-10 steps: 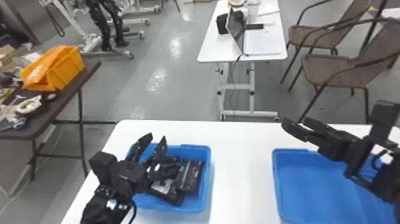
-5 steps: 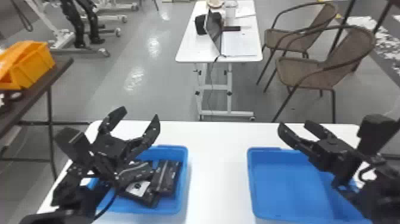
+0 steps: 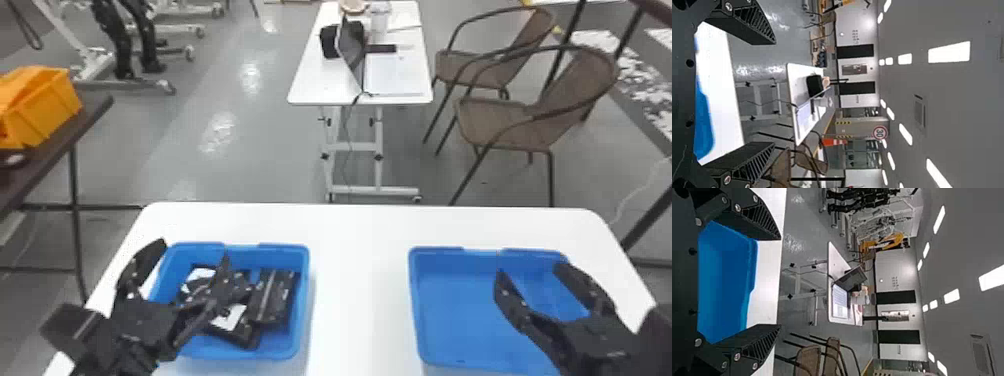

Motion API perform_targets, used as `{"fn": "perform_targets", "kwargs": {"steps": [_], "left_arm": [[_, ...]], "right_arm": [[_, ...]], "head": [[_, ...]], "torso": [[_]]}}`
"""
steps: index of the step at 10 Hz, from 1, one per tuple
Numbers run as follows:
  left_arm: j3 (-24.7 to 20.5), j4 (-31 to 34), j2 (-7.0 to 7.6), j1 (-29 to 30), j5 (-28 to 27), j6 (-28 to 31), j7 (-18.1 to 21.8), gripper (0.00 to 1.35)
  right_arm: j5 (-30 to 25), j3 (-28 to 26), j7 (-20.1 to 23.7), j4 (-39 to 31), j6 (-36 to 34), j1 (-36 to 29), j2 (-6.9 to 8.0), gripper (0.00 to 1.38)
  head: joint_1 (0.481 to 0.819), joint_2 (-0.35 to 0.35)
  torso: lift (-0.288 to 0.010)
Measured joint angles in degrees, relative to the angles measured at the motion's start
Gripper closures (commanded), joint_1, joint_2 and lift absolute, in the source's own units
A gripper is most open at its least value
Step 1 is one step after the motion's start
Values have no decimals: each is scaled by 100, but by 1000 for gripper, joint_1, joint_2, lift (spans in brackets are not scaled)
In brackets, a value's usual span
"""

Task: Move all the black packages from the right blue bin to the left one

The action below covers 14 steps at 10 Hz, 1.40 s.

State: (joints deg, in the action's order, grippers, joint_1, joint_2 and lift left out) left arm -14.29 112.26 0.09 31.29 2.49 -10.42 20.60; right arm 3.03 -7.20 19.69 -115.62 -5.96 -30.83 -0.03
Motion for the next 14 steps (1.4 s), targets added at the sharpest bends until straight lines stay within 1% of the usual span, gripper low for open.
{"fn": "perform_targets", "kwargs": {"steps": [2,3,4,5,6,14], "left_arm": [[-92,37,0,591,-114,-322,-146,76],[-38,100,0,833,-120,-379,-276,78],[-1,137,0,911,-113,-396,-294,78],[37,145,0,877,-114,-401,-305,76],[72,146,0,799,-125,-402,-319,76],[127,104,0,615,-90,-356,-320,78]], "right_arm": [[-388,-61,-25,-441,-114,-857,3,245],[-533,-60,-112,-585,-208,-1205,3,245],[-654,-97,-78,-627,-241,-1334,3,245],[-819,-111,64,-631,-261,-1276,3,245],[-924,-114,100,-635,-293,-1197,3,245],[-1045,-111,131,-629,-344,-1113,3,245]], "head": [[695,98],[695,104],[695,94],[695,92],[695,87],[695,75]], "torso": [[-42],[-42],[-42],[-42],[-42],[-42]]}}
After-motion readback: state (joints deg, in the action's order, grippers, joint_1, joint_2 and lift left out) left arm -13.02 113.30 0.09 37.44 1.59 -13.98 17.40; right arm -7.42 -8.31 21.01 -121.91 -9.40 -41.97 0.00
